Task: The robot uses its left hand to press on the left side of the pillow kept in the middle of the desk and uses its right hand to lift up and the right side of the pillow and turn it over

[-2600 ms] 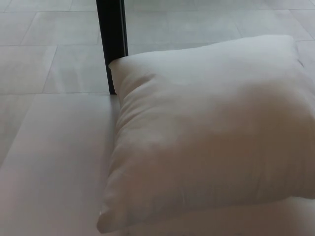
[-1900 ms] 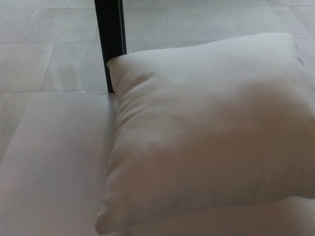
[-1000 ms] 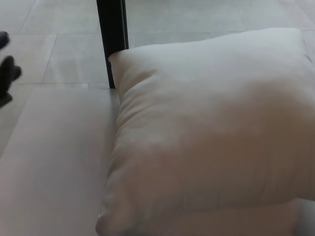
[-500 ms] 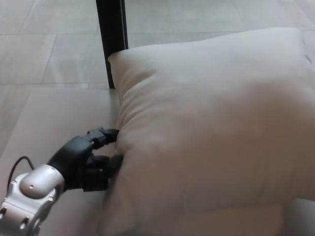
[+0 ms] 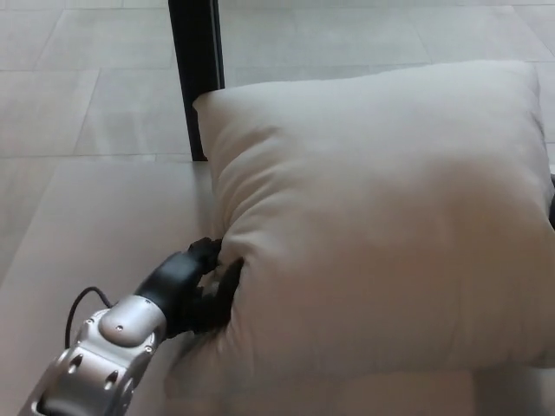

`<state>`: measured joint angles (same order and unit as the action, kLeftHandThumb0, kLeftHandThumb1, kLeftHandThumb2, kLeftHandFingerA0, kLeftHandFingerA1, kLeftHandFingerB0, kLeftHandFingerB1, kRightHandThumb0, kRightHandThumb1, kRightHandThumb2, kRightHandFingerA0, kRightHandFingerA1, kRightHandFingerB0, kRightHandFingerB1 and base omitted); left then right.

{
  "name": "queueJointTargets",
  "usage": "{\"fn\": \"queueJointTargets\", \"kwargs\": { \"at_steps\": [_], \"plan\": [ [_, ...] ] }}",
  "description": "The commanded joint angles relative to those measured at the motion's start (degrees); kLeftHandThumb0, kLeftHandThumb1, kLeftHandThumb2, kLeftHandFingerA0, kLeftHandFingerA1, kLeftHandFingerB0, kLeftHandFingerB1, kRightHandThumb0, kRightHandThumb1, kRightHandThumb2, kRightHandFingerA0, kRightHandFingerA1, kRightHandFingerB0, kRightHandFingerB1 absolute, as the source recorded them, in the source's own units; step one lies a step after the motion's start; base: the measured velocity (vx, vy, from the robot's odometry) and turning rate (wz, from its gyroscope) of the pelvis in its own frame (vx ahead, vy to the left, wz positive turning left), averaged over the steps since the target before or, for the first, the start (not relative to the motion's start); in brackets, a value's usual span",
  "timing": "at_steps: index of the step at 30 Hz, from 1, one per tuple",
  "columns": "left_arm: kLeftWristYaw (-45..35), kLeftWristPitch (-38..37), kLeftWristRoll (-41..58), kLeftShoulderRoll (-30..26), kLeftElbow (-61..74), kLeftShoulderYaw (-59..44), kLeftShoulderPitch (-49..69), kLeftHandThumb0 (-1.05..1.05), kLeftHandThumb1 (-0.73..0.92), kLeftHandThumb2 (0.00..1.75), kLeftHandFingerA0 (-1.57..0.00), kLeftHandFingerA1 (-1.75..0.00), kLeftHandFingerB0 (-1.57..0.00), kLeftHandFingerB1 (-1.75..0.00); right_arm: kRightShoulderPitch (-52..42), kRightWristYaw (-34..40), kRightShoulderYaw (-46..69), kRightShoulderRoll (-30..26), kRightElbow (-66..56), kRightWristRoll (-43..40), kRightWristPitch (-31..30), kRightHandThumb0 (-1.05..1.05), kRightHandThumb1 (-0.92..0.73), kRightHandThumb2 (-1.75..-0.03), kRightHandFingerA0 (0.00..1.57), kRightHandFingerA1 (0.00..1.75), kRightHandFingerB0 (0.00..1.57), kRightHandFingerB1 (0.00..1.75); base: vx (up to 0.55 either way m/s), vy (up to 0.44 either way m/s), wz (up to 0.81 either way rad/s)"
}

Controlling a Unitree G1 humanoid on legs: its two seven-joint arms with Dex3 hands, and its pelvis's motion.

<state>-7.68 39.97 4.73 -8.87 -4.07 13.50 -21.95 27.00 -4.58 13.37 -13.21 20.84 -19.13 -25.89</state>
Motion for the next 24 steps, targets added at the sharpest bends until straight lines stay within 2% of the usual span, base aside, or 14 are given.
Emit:
{"fn": "queueJointTargets", "kwargs": {
  "at_steps": [1,3,4,7,9,10,11,15,18,19,20,21,22,24],
  "plan": [
    [6.84,6.47,5.29,11.55,-4.46,-10.47,2.07,-1.05,0.81,1.20,-0.12,-0.26,0.00,-0.09,1.24,0.75,-6.00,4.12,-0.97,3.10,-3.36,-0.90,-0.72,-1.08,0.28,0.59,0.14,0.42,0.00,0.000,0.00],
    [7.98,6.60,5.19,14.40,-4.97,-12.69,2.04,-1.05,0.79,1.19,-0.07,-0.30,0.00,-0.10,1.55,0.59,-7.04,5.09,-2.07,3.03,-3.71,-0.92,-0.71,-1.08,0.27,0.60,0.15,0.42,0.00,0.000,0.00],
    [8.73,5.93,5.46,16.68,-5.52,-14.11,2.06,-1.01,0.71,1.06,0.00,-0.23,0.00,0.00,2.12,0.03,-7.97,6.13,-2.91,2.66,-3.76,-0.88,-0.86,-0.67,0.29,0.54,0.21,0.30,0.00,0.000,0.00],
    [11.73,2.60,6.86,24.11,-6.99,-17.66,2.70,-1.05,0.80,1.21,0.00,-0.19,0.00,-0.10,3.76,-3.05,-15.67,7.81,-7.80,5.05,-3.67,-0.96,-0.73,-1.10,0.28,0.61,0.17,0.45,0.00,0.000,0.00],
    [11.65,1.39,5.64,25.61,-7.85,-17.75,2.32,-1.01,0.76,1.11,0.00,-0.14,0.00,0.00,4.99,-4.01,-17.10,8.02,-8.72,4.71,-4.49,-0.91,-0.87,-0.66,0.28,0.56,0.21,0.32,0.00,0.000,0.00],
    [13.45,0.56,3.37,27.28,-8.92,-15.86,2.69,-1.05,0.89,1.26,-0.01,-0.21,0.00,-0.09,6.43,-6.11,-22.09,7.55,-9.65,7.86,-2.25,-0.93,-0.70,-1.11,0.28,0.62,0.10,0.43,0.00,0.000,0.00],
    [15.30,1.23,2.30,28.66,-10.18,-15.56,2.56,-1.03,0.88,1.23,-0.23,-0.31,0.00,-0.07,7.44,-6.86,-23.83,8.34,-9.71,8.26,-1.47,-0.94,-0.85,-0.66,0.27,0.60,0.17,0.33,0.00,0.000,0.00],
    [13.75,-0.64,-2.26,27.75,-12.21,-8.33,4.29,-0.91,0.81,1.06,-0.19,-0.54,0.00,0.00,9.72,-6.21,-26.35,11.52,-9.06,8.51,-1.49,-0.91,-0.87,-0.66,0.33,0.68,0.17,0.35,0.00,0.000,0.00],
    [14.63,-1.06,-4.25,28.25,-12.17,-4.49,5.21,-0.89,0.82,1.01,-0.22,-0.65,0.00,-0.02,10.06,-5.81,-29.86,12.80,-8.38,10.67,-1.93,-0.87,-0.70,-1.08,0.29,0.65,0.15,0.46,0.00,0.000,0.00],
    [15.17,-0.99,-3.86,29.04,-13.23,-5.13,4.66,-0.63,0.91,0.67,-0.20,-0.68,0.00,0.00,9.87,-6.16,-30.96,12.97,-7.86,11.27,-1.41,-0.91,-0.86,-0.67,0.23,0.60,0.22,0.37,0.00,0.000,0.00],
    [15.46,-1.03,-3.69,29.42,-13.73,-5.46,4.42,-0.63,0.91,0.67,-0.20,-0.68,0.00,0.00,9.79,-6.27,-31.40,13.01,-7.64,11.48,-1.17,-0.91,-0.86,-0.67,0.23,0.60,0.22,0.37,0.00,0.000,0.00],
    [13.91,-1.92,-5.07,28.39,-14.92,-2.89,3.06,-0.76,0.91,0.75,-0.42,-0.84,-0.15,-0.50,9.61,-6.27,-32.56,13.54,-7.44,11.83,-1.75,-0.97,-0.80,-0.64,0.36,0.87,0.23,0.40,0.00,0.000,0.00],
    [10.94,-4.90,-7.52,26.54,-16.62,1.85,1.41,-0.75,0.77,1.14,-0.46,-0.80,-0.02,-0.49,9.22,-6.43,-34.83,14.45,-6.84,12.82,-2.13,-0.95,-0.82,-0.65,0.31,0.79,0.22,0.38,0.00,0.000,0.00],
    [10.13,-7.69,-8.13,26.10,-16.69,3.06,1.65,-0.75,0.77,1.14,-0.46,-0.80,-0.02,-0.49,9.44,-6.63,-35.67,14.57,-6.29,13.54,-1.37,-0.95,-0.82,-0.65,0.31,0.79,0.22,0.38,0.00,0.000,0.00]
  ]
}}
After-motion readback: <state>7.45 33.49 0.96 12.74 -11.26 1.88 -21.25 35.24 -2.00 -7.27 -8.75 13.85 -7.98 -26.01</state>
